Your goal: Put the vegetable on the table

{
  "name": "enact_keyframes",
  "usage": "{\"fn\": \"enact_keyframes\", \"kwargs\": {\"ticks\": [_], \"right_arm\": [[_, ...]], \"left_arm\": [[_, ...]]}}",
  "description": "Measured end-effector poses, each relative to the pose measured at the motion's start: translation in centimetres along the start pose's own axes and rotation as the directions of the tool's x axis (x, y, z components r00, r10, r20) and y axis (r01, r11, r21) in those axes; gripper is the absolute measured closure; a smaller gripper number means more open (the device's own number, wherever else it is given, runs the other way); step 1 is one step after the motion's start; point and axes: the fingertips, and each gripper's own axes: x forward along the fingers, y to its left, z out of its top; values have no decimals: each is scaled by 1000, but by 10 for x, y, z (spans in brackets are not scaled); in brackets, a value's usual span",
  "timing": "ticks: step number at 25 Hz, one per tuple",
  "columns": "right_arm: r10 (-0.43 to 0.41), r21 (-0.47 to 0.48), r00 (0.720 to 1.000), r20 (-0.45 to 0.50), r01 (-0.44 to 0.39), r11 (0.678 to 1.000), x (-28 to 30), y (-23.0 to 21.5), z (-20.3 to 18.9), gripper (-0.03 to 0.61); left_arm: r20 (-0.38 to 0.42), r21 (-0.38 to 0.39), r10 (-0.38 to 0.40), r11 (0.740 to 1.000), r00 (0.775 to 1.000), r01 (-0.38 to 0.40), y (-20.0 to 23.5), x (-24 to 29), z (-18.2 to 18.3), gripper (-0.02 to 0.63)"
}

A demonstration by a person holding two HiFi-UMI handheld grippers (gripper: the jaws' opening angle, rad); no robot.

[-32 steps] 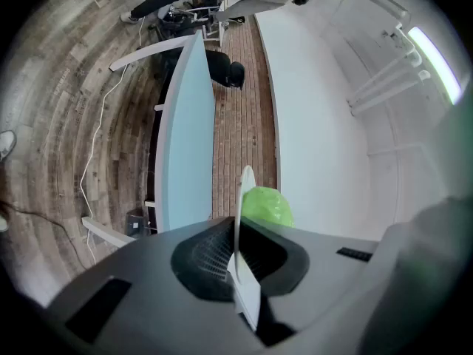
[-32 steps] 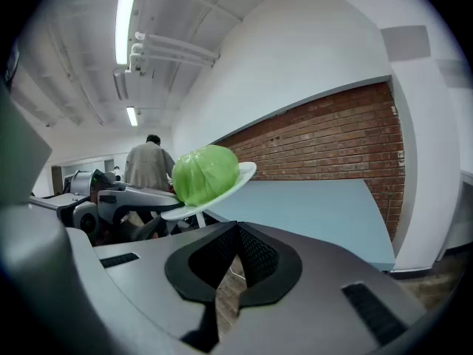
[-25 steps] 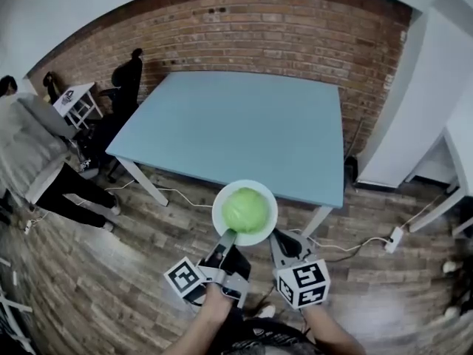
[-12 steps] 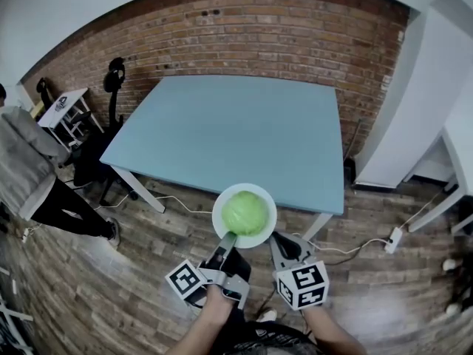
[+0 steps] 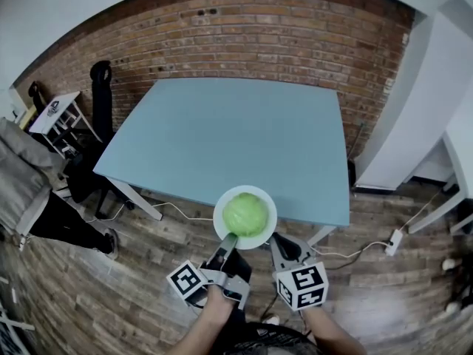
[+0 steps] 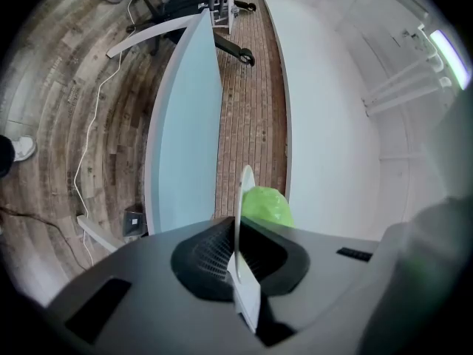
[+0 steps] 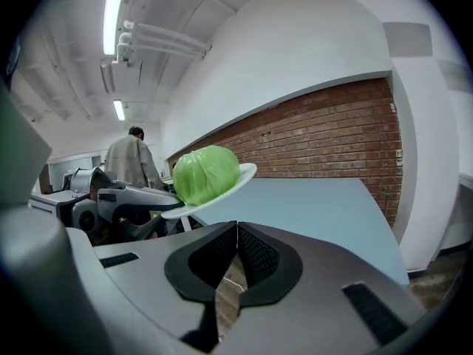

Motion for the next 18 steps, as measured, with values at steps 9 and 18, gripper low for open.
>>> {"fn": "enact_keyframes", "kwargs": {"ticks": [9, 18], "right_arm": [[-40, 8, 999, -22, 40, 999, 38, -13, 13, 569], [-96, 19, 994, -50, 97, 995, 74, -25, 25, 569]], "left_arm": [[-36, -13, 23, 1000, 999, -24, 3, 35, 31, 604], [-91, -31, 46, 998, 995, -49, 8, 70, 64, 603]]}}
